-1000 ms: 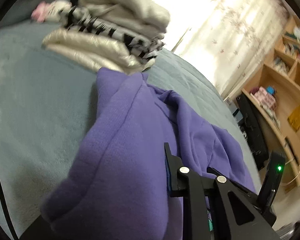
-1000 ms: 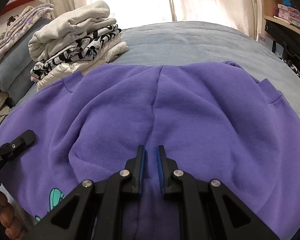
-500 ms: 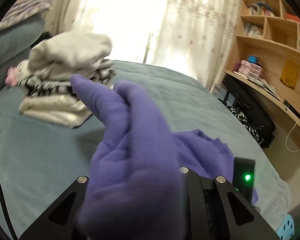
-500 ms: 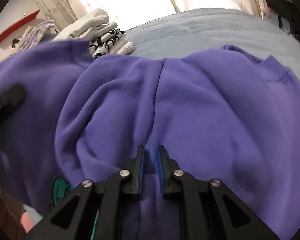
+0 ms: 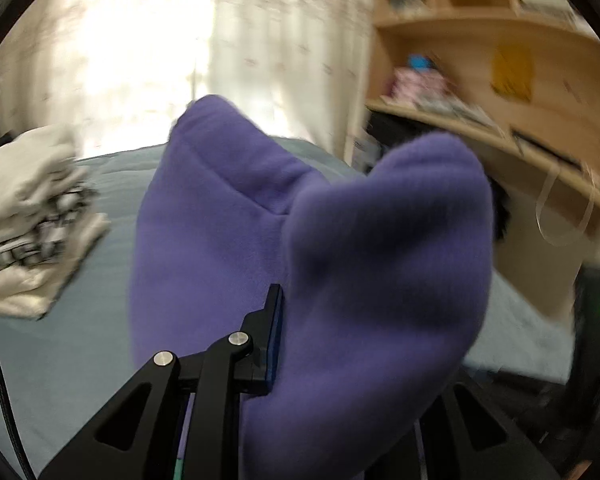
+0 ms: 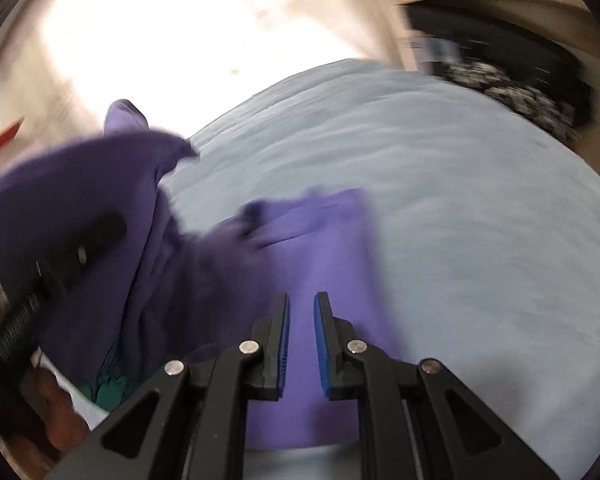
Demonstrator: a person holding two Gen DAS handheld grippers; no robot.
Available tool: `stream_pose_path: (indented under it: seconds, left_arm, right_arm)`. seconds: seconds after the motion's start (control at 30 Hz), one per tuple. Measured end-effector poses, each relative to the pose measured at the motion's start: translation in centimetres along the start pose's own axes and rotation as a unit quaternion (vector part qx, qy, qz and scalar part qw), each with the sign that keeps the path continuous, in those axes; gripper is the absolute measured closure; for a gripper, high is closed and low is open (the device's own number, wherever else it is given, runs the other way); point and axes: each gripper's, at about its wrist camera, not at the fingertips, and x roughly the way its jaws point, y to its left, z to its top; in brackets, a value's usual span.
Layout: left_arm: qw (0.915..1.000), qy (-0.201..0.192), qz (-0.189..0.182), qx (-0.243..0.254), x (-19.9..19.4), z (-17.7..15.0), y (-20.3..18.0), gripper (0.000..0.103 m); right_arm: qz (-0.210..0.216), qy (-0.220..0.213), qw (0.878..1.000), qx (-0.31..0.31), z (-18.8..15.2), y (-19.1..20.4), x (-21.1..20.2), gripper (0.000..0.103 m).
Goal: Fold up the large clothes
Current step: 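Grasp the folded hoodie edge with the left gripper and lift it, then fold the lifted hoodie edge over the bundle with the left gripper and release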
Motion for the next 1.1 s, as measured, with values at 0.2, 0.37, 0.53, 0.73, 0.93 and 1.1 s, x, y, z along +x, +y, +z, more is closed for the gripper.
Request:
stream_pose_path:
  seconds: [0.2,0.37,0.53,0.73,0.93,1.1]
  left_arm:
    - [0.9901,0.122,0.009,0.068,7.9,-5.0,-5.1,0.086]
    - [0.9889,0.117,0.018,0.090,8.0,-5.5,-5.9,0.086]
    - [0.9904,0.113,-0.005,0.079,6.7,-4.8,-6.0,0.076]
    - [0.9912,0.101,-0.056,0.065,4.4,-4.2,-5.9,0.038]
    - [0.9910,0.078,-0.034,0.104,2.4,-4.1,-7.2,0.035]
    - [0.9897,0.096,-0.046,0.095,1.4,-4.0,-7.2,0.032]
  right_arm:
    - [-0.045,-0.004,0.993,0.108,-0.5,-6.7,0.3,0.091]
    - [-0.038,-0.001,0.992,0.119,-0.8,-7.1,1.0,0.091]
    - [-0.037,0.007,0.993,0.112,-0.7,-7.3,1.5,0.091]
    - [-0.040,0.010,0.992,0.115,-0.5,-7.8,1.5,0.091]
    - [-0.045,0.015,0.993,0.109,-0.5,-7.4,1.7,0.091]
    - [-0.043,0.016,0.993,0.109,-0.6,-7.5,1.8,0.091]
